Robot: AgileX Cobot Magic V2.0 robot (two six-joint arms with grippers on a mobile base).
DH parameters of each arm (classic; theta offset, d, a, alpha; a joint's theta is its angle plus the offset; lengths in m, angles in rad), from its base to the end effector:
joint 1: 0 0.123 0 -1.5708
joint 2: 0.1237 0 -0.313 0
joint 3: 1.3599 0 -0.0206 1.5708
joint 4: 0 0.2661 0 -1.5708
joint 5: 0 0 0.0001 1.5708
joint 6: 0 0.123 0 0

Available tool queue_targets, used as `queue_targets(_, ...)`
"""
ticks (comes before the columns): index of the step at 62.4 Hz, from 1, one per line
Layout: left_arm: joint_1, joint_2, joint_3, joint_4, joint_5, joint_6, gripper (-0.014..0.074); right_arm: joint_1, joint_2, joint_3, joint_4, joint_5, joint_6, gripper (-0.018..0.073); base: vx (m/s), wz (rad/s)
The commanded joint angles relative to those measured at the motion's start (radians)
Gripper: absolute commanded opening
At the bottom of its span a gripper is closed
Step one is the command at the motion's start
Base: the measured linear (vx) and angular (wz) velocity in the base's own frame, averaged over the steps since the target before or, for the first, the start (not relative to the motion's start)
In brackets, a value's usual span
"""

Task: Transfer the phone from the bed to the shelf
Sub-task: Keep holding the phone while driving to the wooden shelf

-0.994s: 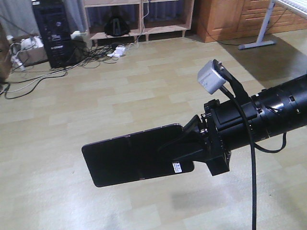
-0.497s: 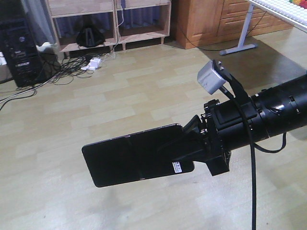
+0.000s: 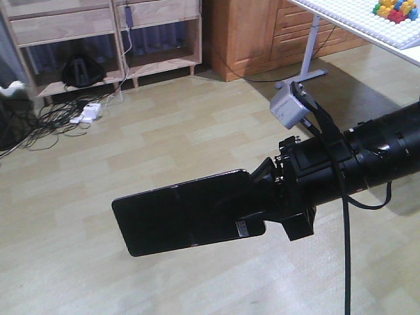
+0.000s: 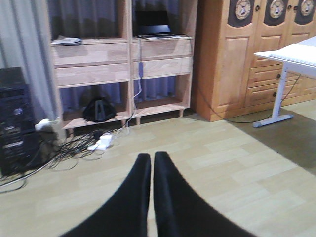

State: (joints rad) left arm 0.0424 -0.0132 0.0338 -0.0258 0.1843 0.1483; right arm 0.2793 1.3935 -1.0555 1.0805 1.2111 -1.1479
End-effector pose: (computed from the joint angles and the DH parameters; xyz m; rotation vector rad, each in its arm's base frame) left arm 0.0751 0.0026 0.1812 0.0716 1.6883 0.1200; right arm 0.2359 0.1733 0.3262 -1.2087 2.0394 1.1589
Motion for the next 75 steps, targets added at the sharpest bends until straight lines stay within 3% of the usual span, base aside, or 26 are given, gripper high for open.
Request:
queue_targets(1,-0.004,-0.013,-0.021,-0.009,-0.072,-0.006,0.0001,-0.002,-0.034,-0.025,0.087,0.076,-0.01,-0.0002,0.49,-0.2)
queue_targets(75,-0.004,-0.013,-0.021,-0.009,-0.072,-0.006,0.0001,-0.002,-0.034,-0.025,0.087,0.076,-0.01,-0.0002,0.49,-0.11)
